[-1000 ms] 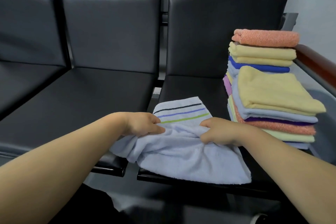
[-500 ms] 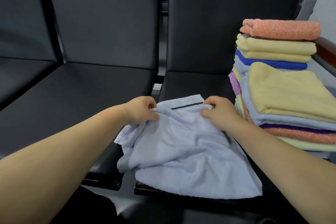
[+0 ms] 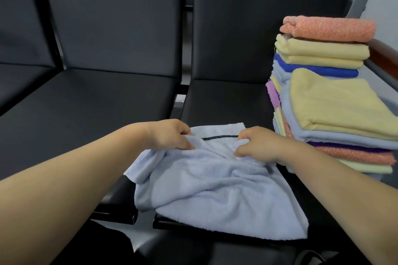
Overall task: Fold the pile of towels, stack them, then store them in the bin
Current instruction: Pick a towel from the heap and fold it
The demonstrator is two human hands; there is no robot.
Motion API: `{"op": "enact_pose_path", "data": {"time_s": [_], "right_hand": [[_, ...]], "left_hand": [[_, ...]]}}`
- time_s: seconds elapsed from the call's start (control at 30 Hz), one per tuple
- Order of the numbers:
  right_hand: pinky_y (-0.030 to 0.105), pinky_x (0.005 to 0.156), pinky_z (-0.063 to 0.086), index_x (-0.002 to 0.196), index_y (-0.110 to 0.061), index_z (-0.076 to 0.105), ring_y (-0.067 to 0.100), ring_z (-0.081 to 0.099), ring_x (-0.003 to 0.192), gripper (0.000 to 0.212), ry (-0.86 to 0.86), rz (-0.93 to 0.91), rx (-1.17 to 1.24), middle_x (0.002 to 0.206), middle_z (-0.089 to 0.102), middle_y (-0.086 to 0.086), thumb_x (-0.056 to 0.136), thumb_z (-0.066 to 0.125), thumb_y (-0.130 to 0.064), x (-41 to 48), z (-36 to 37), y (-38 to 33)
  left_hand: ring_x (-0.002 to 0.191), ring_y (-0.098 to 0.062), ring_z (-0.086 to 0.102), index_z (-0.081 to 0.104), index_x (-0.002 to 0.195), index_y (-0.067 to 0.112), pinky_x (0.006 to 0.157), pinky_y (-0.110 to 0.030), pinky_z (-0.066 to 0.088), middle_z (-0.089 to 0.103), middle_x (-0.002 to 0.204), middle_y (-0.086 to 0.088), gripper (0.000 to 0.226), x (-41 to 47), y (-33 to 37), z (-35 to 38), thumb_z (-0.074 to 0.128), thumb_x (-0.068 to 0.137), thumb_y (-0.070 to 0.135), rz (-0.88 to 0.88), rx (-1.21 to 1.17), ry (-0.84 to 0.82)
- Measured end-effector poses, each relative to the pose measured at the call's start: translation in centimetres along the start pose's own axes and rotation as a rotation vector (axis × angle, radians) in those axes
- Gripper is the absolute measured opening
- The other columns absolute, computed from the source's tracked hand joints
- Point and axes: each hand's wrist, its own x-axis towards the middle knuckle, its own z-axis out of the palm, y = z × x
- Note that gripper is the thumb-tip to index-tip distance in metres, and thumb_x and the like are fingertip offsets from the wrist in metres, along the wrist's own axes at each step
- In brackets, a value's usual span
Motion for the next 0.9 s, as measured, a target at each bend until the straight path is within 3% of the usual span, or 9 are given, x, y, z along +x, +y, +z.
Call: {"op": "enact_pose_path", "data": {"time_s": [0.1, 0.17, 0.23, 0.3, 0.43, 0.57, 0.63, 0.77, 0.9], "right_hand": [[0.025, 0.050, 0.037, 0.079, -0.020, 0.061, 0.013, 0.048, 0.063, 0.018, 0.112, -0.040, 0.120, 0.077, 0.056, -0.002, 0.082, 0.077, -0.015, -0.3, -0.7, 0.3], [0.026, 0.051, 0.035, 0.077, -0.017, 0.055, 0.014, 0.045, 0.063, 0.023, 0.211, -0.066, 0.196, 0.074, 0.052, -0.003, 0.081, 0.075, -0.009, -0.3, -1.0, 0.4], [0.026, 0.052, 0.035, 0.078, -0.016, 0.054, 0.013, 0.043, 0.063, 0.023, 0.279, -0.094, 0.228, 0.072, 0.051, -0.003, 0.081, 0.074, -0.006, -0.2, -1.1, 0.3], [0.027, 0.054, 0.038, 0.080, -0.013, 0.057, 0.014, 0.047, 0.063, 0.019, 0.304, -0.102, 0.232, 0.073, 0.054, -0.003, 0.081, 0.075, -0.006, 0.1, -0.8, 0.2], [0.034, 0.068, 0.055, 0.090, -0.016, 0.071, 0.017, 0.064, 0.074, 0.018, 0.201, -0.040, 0.330, 0.084, 0.069, -0.002, 0.080, 0.084, -0.023, 1.0, -0.2, 0.3], [0.034, 0.063, 0.034, 0.065, -0.014, 0.047, 0.019, 0.041, 0.064, 0.047, 0.237, 0.081, 0.374, 0.063, 0.043, 0.000, 0.093, 0.067, -0.047, 1.7, 0.1, -0.2], [0.033, 0.062, 0.032, 0.066, -0.015, 0.044, 0.021, 0.040, 0.064, 0.043, 0.288, 0.107, 0.406, 0.062, 0.041, 0.002, 0.096, 0.063, -0.040, 1.9, 0.1, -0.1], [0.025, 0.052, 0.043, 0.083, -0.018, 0.071, 0.016, 0.058, 0.063, 0.009, 0.311, 0.050, 0.461, 0.077, 0.068, 0.000, 0.086, 0.075, -0.011, 1.8, 0.0, 0.1], [0.019, 0.042, 0.041, 0.087, -0.026, 0.070, 0.010, 0.059, 0.051, 0.028, 0.360, -0.007, 0.402, 0.085, 0.069, -0.003, 0.085, 0.065, 0.002, 2.0, -0.2, -0.1]], "left_hand": [[0.074, -0.016, 0.061, 0.067, 0.092, 0.012, 0.076, -0.035, 0.055, 0.066, 0.078, 0.002, 0.042, -0.5, -0.2, -0.3, 0.074, 0.082, 0.052, -0.008, -0.132, 0.041], [0.081, -0.024, 0.070, 0.068, 0.094, 0.009, 0.086, -0.041, 0.058, 0.073, 0.086, -0.003, 0.053, -0.5, -0.4, -0.5, 0.068, 0.084, 0.062, -0.031, -0.239, 0.093], [0.090, -0.030, 0.073, 0.070, 0.097, 0.009, 0.094, -0.049, 0.058, 0.076, 0.095, -0.008, 0.053, -0.3, -0.3, -0.7, 0.061, 0.090, 0.060, -0.040, -0.286, 0.173], [0.083, -0.025, 0.069, 0.070, 0.095, 0.009, 0.090, -0.045, 0.057, 0.074, 0.092, -0.008, 0.042, 0.0, -0.3, -0.7, 0.063, 0.093, 0.050, -0.055, -0.252, 0.255], [0.072, -0.018, 0.058, 0.070, 0.091, 0.024, 0.069, -0.033, 0.053, 0.066, 0.083, -0.001, 0.012, 0.4, -0.4, -0.3, 0.076, 0.083, 0.030, -0.081, -0.137, 0.274], [0.067, -0.018, 0.055, 0.067, 0.091, 0.029, 0.059, -0.028, 0.048, 0.061, 0.083, 0.001, 0.020, 0.9, -0.7, -0.2, 0.079, 0.077, 0.022, -0.080, -0.071, 0.280], [0.065, -0.017, 0.054, 0.067, 0.091, 0.025, 0.060, -0.030, 0.048, 0.062, 0.079, 0.002, 0.021, 1.2, -0.6, -0.2, 0.083, 0.076, 0.028, -0.060, -0.118, 0.287], [0.066, -0.013, 0.056, 0.070, 0.086, 0.018, 0.061, -0.025, 0.045, 0.064, 0.071, 0.007, 0.027, 1.6, -0.2, -0.1, 0.078, 0.084, 0.044, -0.060, -0.220, 0.316], [0.065, -0.010, 0.056, 0.072, 0.087, 0.020, 0.062, -0.023, 0.046, 0.065, 0.073, 0.007, 0.012, 1.8, -0.3, -0.4, 0.082, 0.083, 0.023, 0.012, -0.170, 0.326]]}}
